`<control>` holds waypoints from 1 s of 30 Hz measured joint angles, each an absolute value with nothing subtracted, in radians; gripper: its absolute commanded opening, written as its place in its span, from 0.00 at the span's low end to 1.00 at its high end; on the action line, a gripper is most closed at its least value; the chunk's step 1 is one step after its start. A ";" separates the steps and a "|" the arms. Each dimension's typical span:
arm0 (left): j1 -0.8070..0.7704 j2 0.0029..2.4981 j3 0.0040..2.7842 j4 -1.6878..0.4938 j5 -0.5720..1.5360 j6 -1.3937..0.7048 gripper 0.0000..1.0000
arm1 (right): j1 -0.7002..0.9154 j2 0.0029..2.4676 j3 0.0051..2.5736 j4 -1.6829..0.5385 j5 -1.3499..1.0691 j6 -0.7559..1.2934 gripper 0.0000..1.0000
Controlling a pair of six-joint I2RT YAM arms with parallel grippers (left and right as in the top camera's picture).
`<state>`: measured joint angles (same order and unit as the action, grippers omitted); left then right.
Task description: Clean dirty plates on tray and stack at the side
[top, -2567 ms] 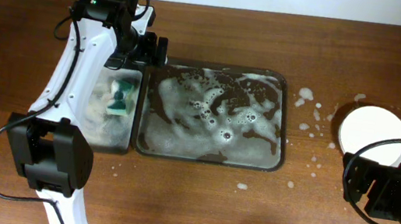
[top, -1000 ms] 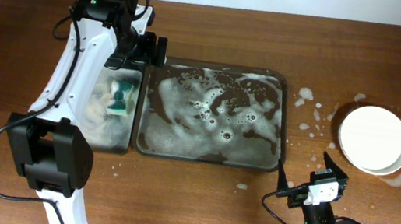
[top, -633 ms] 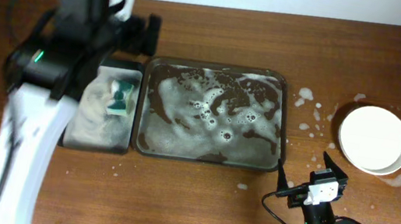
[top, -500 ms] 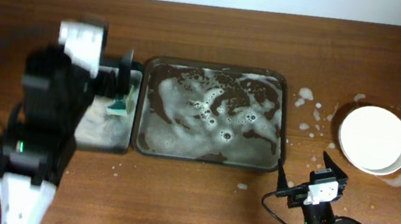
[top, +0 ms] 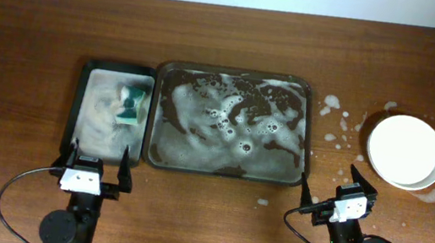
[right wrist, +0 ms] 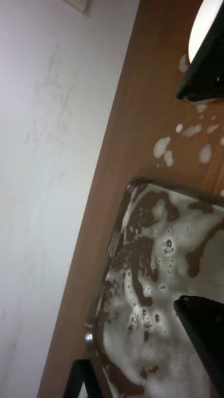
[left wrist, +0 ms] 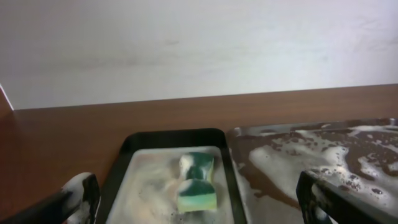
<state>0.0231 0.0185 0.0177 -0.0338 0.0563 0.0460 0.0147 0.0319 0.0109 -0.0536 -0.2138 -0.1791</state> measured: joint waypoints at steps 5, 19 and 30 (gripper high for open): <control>0.023 0.014 0.017 -0.079 0.056 0.046 0.99 | 0.015 0.032 0.011 -0.053 -0.214 -0.179 0.98; 0.023 0.014 0.017 -0.079 0.056 0.046 0.99 | 0.015 0.032 0.011 -0.054 -0.214 -0.179 0.98; 0.023 0.014 0.017 -0.079 0.056 0.046 0.99 | 0.015 0.032 0.011 -0.054 -0.214 -0.179 0.98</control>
<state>0.0231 0.0135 0.0166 -0.0788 0.0559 0.0460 0.0147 0.0319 0.0109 -0.0536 -0.2138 -0.1787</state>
